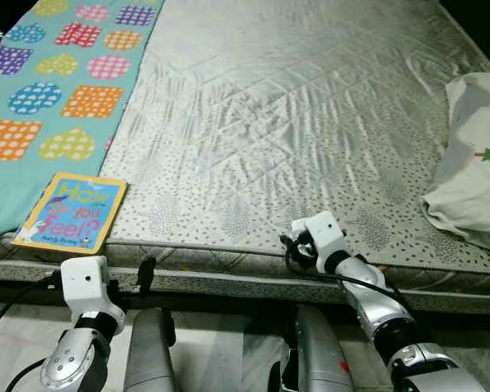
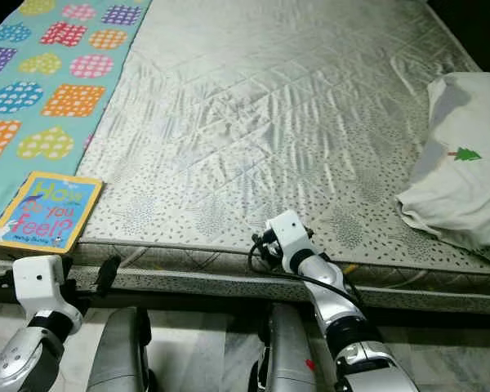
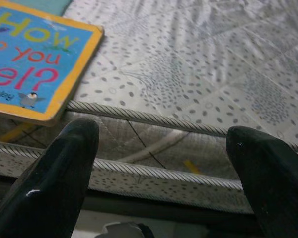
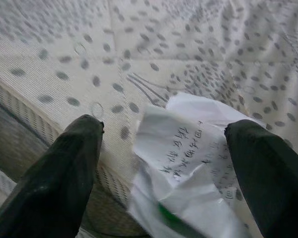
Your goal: Clean up the room
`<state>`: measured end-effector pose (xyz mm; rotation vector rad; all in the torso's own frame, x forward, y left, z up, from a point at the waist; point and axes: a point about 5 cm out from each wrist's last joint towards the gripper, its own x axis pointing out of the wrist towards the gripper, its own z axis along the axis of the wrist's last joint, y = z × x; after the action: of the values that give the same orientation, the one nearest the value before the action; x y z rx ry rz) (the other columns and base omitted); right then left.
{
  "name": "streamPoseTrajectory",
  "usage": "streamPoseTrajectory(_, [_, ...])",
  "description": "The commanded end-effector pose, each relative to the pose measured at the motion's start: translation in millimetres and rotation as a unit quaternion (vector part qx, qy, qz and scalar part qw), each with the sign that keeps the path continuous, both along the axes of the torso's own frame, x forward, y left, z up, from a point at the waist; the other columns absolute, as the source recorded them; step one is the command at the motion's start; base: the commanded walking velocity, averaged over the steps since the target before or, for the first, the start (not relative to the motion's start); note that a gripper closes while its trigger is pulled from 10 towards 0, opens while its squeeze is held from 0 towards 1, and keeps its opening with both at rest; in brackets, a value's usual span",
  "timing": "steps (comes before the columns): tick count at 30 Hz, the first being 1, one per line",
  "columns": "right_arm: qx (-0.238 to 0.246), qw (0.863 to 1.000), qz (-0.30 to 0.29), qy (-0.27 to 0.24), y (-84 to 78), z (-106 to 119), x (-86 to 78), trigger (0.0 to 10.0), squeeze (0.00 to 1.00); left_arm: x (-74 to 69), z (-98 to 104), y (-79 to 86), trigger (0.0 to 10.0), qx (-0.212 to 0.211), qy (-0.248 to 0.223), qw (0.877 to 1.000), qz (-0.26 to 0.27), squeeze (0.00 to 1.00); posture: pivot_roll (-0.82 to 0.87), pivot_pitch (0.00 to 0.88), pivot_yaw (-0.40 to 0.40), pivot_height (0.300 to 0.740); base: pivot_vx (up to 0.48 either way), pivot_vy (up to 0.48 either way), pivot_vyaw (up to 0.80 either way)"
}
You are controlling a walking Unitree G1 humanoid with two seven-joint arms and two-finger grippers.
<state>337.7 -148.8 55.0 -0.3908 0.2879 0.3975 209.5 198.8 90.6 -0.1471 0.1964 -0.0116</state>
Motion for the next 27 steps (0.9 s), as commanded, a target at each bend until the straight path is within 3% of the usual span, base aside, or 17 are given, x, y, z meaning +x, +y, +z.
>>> streamPoseTrajectory(1, [-0.028, 1.000, -0.008, -0.002, -5.5, 0, 2.2, 10.0, 0.00, -2.1, 1, -4.3, 10.0, -0.001, 0.005, 1.000, -0.015, 0.00, 0.16, 0.233, -0.067, 0.565, 0.000, 0.000, 0.00])
streamPoseTrajectory(11, [-0.109, 0.993, -0.051, 0.010, -14.4, 2, 11.0, 10.0, 0.00, 1.8, 4, -8.6, 10.0, 0.001, 0.004, 1.000, -0.031, 0.00, 0.16, 0.232, -0.070, 0.565, 0.000, 0.000, 0.00])
streamPoseTrajectory(12, [-0.115, 0.992, -0.050, 0.017, -16.0, 0, 9.6, 9.3, 0.00, 2.1, 5, -8.3, 10.0, 0.001, 0.004, 1.000, -0.030, 0.00, 0.16, 0.230, -0.073, 0.565, 0.000, 0.000, 0.00])
streamPoseTrajectory(14, [-0.115, 0.992, -0.050, 0.017, -16.0, 0, 9.6, 9.3, 0.00, 2.1, 5, -8.3, 10.0, 0.001, 0.004, 1.000, -0.030, 0.00, 0.16, 0.230, -0.073, 0.565, 0.000, 0.000, 0.00])
streamPoseTrajectory(15, [-0.127, 0.990, -0.048, 0.034, -20.3, -7, 5.5, 0.0, 0.00, 2.2, 5, -9.1, 10.0, -0.004, 0.005, 0.999, -0.033, 0.00, 0.15, 0.229, -0.077, 0.565, 0.000, 0.000, 0.00])
streamPoseTrajectory(27, [-0.159, 0.982, -0.067, 0.071, -36.2, -19, -3.7, 0.0, 0.00, 7.4, 6, -29.1, 10.0, -0.025, -0.002, 0.994, -0.103, 0.00, 0.13, 0.213, -0.074, 0.565, 0.000, 0.000, 0.00])
